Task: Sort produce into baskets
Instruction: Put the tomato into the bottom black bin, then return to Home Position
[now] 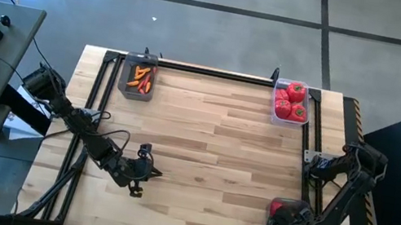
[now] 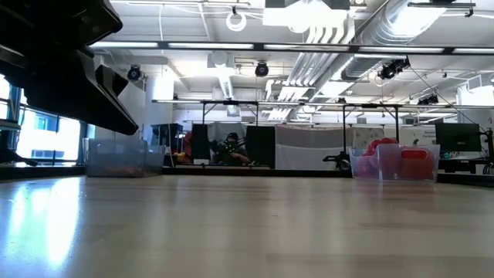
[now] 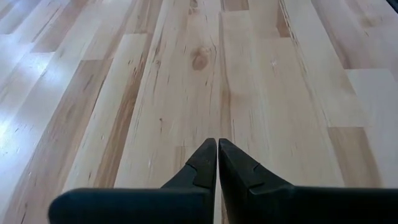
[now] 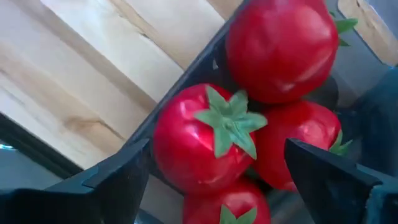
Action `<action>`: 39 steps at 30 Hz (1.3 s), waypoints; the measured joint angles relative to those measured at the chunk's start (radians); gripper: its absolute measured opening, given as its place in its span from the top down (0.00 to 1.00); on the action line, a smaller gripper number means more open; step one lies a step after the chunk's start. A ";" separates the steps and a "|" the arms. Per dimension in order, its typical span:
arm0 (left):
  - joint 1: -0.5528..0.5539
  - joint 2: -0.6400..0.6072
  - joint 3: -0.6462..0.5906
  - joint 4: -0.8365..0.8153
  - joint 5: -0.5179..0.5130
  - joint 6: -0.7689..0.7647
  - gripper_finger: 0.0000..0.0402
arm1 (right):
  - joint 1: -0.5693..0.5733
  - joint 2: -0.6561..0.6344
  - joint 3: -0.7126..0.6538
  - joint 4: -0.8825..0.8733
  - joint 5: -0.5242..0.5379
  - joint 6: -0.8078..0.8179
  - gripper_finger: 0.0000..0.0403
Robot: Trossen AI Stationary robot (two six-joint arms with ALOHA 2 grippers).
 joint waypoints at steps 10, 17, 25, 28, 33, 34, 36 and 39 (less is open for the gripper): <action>0.000 0.000 -0.001 -0.025 -0.001 0.002 0.97 | -0.074 0.000 0.062 -0.085 -0.068 -0.120 0.30; 0.008 -0.002 -0.017 -0.009 0.038 0.019 0.98 | -0.116 0.001 0.054 -0.103 0.009 -0.285 0.89; 0.064 -0.004 -0.110 0.227 0.147 0.066 1.00 | -0.185 0.002 0.054 -0.115 0.333 -0.568 0.98; 0.100 -0.006 -0.143 0.337 0.203 0.120 1.00 | -0.233 -0.002 0.054 -0.109 0.460 -0.681 0.99; 0.181 -0.054 -0.169 0.406 0.280 0.192 1.00 | -0.333 -0.036 0.054 -0.037 0.618 -0.911 1.00; 0.196 -0.066 -0.169 0.406 0.291 0.206 1.00 | -0.356 -0.047 0.054 -0.009 0.638 -0.962 1.00; 0.228 -0.099 -0.169 0.405 0.320 0.241 1.00 | -0.400 -0.073 0.047 0.061 0.665 -1.067 1.00; 0.270 -0.152 -0.169 0.407 0.374 0.286 1.00 | -0.478 -0.136 -0.031 0.255 0.655 -1.243 1.00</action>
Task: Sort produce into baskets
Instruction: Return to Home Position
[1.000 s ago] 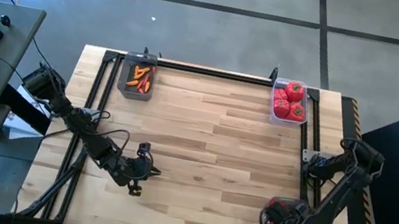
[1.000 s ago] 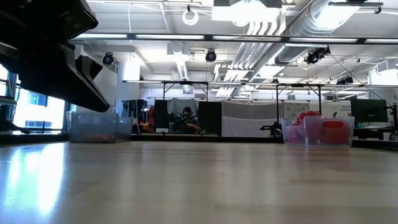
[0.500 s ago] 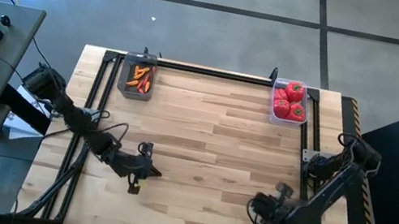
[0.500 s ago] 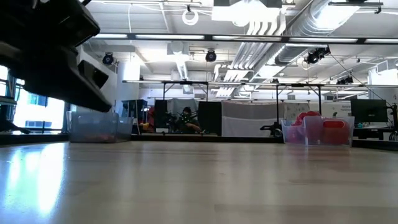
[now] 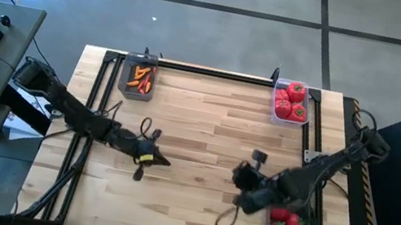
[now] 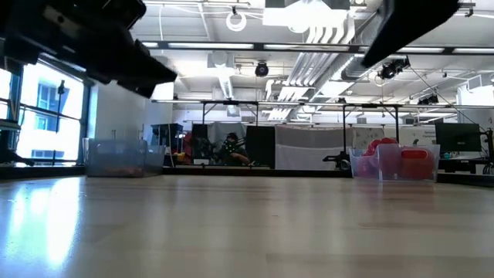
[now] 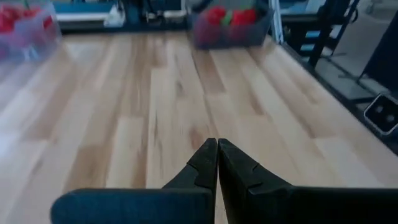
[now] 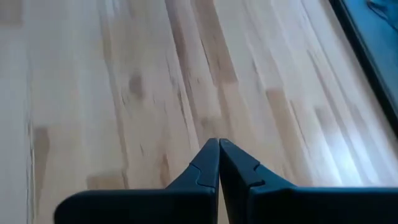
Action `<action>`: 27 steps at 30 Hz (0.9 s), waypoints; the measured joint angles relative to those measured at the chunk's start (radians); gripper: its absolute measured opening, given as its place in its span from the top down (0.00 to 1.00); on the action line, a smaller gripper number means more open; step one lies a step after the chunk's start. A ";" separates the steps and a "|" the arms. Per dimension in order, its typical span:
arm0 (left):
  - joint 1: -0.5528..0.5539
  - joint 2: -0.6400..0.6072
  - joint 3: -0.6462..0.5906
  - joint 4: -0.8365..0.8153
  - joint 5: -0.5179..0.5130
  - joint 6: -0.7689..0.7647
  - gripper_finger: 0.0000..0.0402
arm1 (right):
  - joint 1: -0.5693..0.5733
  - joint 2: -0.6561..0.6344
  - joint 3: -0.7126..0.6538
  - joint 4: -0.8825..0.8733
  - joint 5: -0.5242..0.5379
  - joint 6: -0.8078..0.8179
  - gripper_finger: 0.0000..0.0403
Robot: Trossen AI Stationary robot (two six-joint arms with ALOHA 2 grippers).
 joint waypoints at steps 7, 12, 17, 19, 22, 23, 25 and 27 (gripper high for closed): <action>0.068 -0.103 0.000 -0.001 0.049 0.073 1.00 | -0.197 -0.186 -0.317 0.590 -0.150 -0.386 1.00; 0.113 -0.132 0.000 0.001 0.062 0.115 1.00 | -0.326 -0.341 -0.554 0.975 -0.275 -0.605 1.00; 0.172 -0.134 0.000 0.045 0.168 0.128 1.00 | -0.450 -0.489 -0.745 1.191 -0.394 -0.679 1.00; 0.196 -0.135 0.000 0.059 0.187 0.132 1.00 | -0.490 -0.544 -0.802 1.242 -0.439 -0.687 1.00; 0.225 -0.140 0.000 0.056 0.209 0.137 1.00 | -0.534 -0.609 -0.857 1.275 -0.491 -0.695 1.00; 0.233 -0.142 0.000 0.061 0.210 0.144 1.00 | -0.546 -0.627 -0.870 1.277 -0.500 -0.697 1.00; 0.249 -0.149 0.000 0.055 0.210 0.152 1.00 | -0.564 -0.662 -0.890 1.284 -0.517 -0.706 1.00; 0.263 -0.156 0.000 0.060 0.211 0.153 1.00 | -0.580 -0.693 -0.908 1.286 -0.531 -0.720 1.00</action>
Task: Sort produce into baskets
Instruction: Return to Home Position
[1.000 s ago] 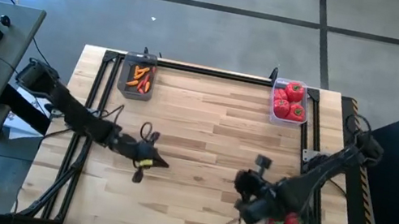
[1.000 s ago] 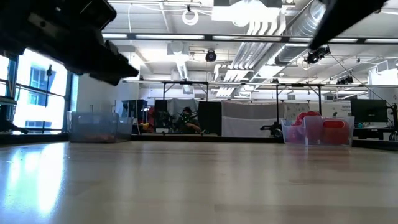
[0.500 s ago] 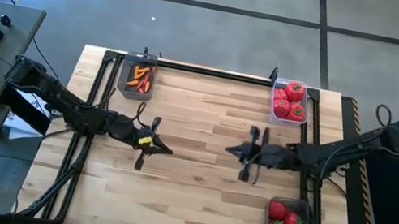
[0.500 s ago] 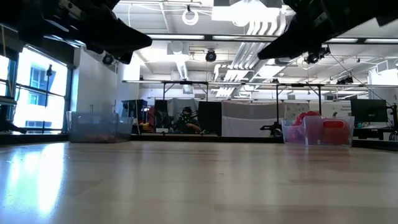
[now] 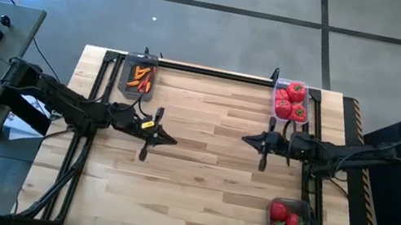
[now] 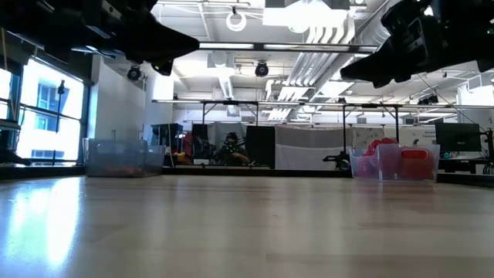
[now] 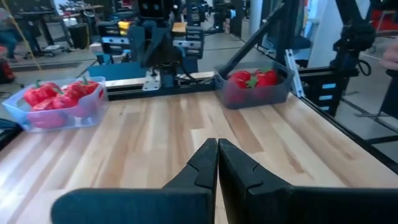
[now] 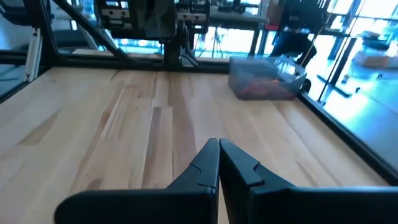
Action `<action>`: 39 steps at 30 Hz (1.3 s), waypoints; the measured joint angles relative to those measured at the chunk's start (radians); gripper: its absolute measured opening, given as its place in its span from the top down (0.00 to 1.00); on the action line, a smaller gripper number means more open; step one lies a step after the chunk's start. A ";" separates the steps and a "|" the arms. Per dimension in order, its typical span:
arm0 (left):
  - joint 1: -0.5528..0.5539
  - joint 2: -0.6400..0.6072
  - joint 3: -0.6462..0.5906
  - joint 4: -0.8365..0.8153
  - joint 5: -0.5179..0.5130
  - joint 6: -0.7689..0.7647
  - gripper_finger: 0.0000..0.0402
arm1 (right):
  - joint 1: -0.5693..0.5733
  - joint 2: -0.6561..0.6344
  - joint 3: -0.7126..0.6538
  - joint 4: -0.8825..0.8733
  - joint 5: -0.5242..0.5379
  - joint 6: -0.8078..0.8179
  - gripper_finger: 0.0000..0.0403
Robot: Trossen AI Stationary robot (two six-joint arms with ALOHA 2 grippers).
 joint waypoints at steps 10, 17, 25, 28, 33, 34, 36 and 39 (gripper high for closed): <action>0.077 -0.019 0.000 0.042 0.044 0.044 1.00 | -0.088 -0.097 -0.172 0.236 -0.039 -0.037 1.00; 0.109 -0.067 -0.033 0.046 0.080 0.030 1.00 | -0.113 -0.180 -0.257 0.304 -0.068 -0.020 1.00; 0.109 -0.300 -0.213 0.034 -0.008 -0.027 1.00 | -0.113 -0.359 -0.257 0.166 -0.039 -0.078 1.00; 0.109 -0.401 -0.267 0.014 -0.009 -0.029 1.00 | -0.113 -0.440 -0.257 0.079 -0.038 -0.070 1.00; 0.140 -0.600 -0.325 -0.143 -0.008 -0.055 1.00 | -0.113 -0.570 -0.257 -0.046 -0.037 -0.060 1.00; 0.151 -0.640 -0.329 -0.187 -0.008 -0.061 1.00 | -0.113 -0.594 -0.257 -0.063 -0.037 -0.060 1.00; 0.169 -0.725 -0.339 -0.269 -0.001 -0.066 1.00 | -0.113 -0.641 -0.257 -0.092 -0.037 -0.064 1.00; 0.193 -0.855 -0.343 -0.388 0.020 -0.070 1.00 | -0.113 -0.709 -0.257 -0.142 -0.026 -0.070 1.00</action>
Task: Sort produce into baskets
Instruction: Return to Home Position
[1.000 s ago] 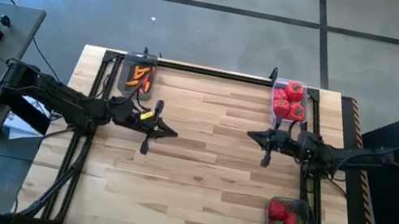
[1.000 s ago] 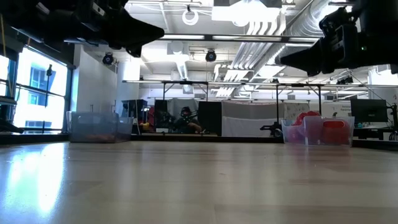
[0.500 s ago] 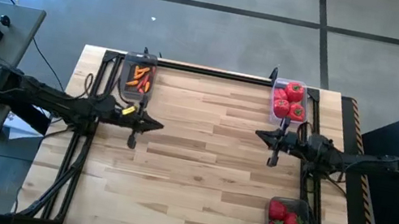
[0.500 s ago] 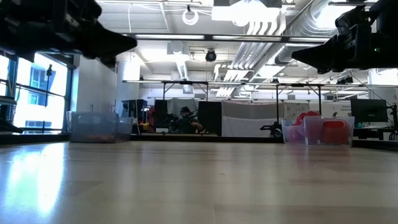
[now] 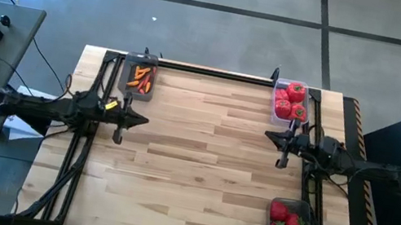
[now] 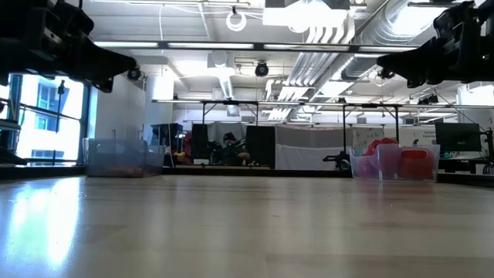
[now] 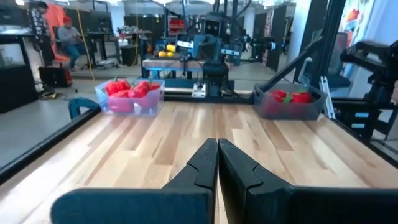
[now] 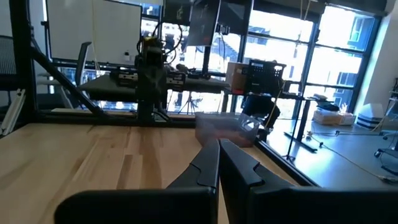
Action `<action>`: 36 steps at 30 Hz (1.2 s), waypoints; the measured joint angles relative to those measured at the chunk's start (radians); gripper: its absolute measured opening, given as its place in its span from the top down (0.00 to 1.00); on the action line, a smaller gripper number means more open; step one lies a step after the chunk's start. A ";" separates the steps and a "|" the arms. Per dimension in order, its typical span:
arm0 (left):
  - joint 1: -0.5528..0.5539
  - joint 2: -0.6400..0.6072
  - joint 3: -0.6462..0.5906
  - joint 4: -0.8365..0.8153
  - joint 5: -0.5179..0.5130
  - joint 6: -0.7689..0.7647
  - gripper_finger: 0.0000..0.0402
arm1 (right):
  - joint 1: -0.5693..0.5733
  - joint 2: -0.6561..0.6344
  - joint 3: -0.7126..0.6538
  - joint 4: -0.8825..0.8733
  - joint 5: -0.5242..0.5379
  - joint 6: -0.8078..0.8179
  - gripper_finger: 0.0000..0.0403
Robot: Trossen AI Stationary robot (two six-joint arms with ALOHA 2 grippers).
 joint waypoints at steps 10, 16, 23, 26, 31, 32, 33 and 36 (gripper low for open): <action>0.043 -0.330 0.001 -0.252 -0.014 0.016 1.00 | 0.000 -0.128 0.000 -0.086 0.009 -0.010 1.00; 0.042 -0.327 -0.032 -0.265 -0.058 0.021 1.00 | -0.031 -0.125 0.000 -0.121 0.035 0.034 1.00; 0.042 -0.331 -0.032 -0.245 -0.054 0.015 1.00 | -0.070 -0.124 -0.001 -0.197 0.047 0.097 1.00; 0.042 -0.330 -0.032 -0.260 -0.053 0.017 1.00 | -0.080 -0.124 -0.001 -0.195 0.061 0.095 1.00; 0.043 -0.330 -0.032 -0.253 -0.080 0.026 1.00 | -0.122 -0.125 -0.001 -0.190 0.091 0.082 1.00; 0.043 -0.330 -0.032 -0.258 -0.081 0.025 1.00 | -0.133 -0.125 -0.001 -0.190 0.091 0.083 1.00; 0.043 -0.330 -0.032 -0.260 -0.081 0.019 1.00 | -0.142 -0.124 -0.001 -0.190 0.091 0.086 1.00; 0.043 -0.330 -0.032 -0.260 -0.081 0.007 1.00 | -0.170 -0.124 -0.001 -0.190 0.091 0.092 1.00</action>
